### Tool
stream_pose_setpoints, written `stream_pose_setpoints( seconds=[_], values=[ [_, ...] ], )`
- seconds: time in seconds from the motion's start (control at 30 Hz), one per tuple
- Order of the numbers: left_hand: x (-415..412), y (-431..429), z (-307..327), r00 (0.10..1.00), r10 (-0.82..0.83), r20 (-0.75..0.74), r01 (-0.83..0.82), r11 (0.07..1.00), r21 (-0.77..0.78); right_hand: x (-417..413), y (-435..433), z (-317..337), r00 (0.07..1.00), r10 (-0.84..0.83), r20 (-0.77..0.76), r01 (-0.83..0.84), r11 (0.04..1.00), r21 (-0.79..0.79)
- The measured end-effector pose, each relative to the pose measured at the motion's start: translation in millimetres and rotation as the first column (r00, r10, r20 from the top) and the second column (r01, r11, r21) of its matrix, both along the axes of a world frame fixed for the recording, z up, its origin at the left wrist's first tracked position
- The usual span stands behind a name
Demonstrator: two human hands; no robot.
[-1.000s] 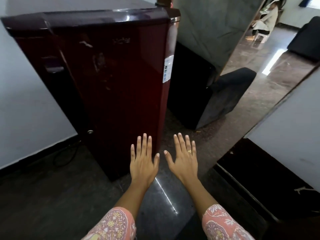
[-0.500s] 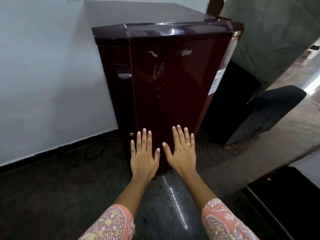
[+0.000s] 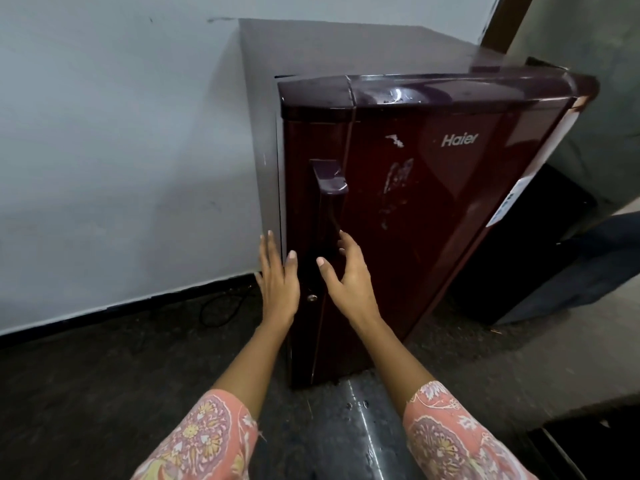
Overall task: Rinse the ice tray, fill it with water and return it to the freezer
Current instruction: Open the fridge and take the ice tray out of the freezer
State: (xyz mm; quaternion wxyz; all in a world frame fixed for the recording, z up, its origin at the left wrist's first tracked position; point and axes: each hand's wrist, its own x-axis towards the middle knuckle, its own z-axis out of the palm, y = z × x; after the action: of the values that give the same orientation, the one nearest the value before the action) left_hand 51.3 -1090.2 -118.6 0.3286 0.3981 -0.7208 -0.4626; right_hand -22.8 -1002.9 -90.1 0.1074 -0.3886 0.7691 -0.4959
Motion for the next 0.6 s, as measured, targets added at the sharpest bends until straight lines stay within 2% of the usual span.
stream_pose_setpoints(
  seconds=[0.1, 0.23, 0.37, 0.6],
  values=[
    [-10, -20, 18, 0.977, -0.060, -0.205, 0.091, 0.985, 0.144, -2, -16, 6, 0.994, 0.013, 0.109, -0.008, 0.999, -0.047],
    [-20, -37, 24, 0.954, -0.098, -0.283, 0.145, 0.977, 0.153, -6, -24, 9, 0.983, 0.050, 0.178, -0.045, 0.998, -0.035],
    [-24, -45, 18, 0.955, -0.132, -0.266, 0.168, 0.979, 0.119, -8, -27, 10, 0.981, 0.064, 0.183, -0.073, 0.996, 0.047],
    [-23, -56, 19, 0.971, -0.182, -0.153, 0.190, 0.981, 0.038, -7, -28, 10, 0.983, 0.044, 0.178, -0.060, 0.994, 0.087]
  ],
)
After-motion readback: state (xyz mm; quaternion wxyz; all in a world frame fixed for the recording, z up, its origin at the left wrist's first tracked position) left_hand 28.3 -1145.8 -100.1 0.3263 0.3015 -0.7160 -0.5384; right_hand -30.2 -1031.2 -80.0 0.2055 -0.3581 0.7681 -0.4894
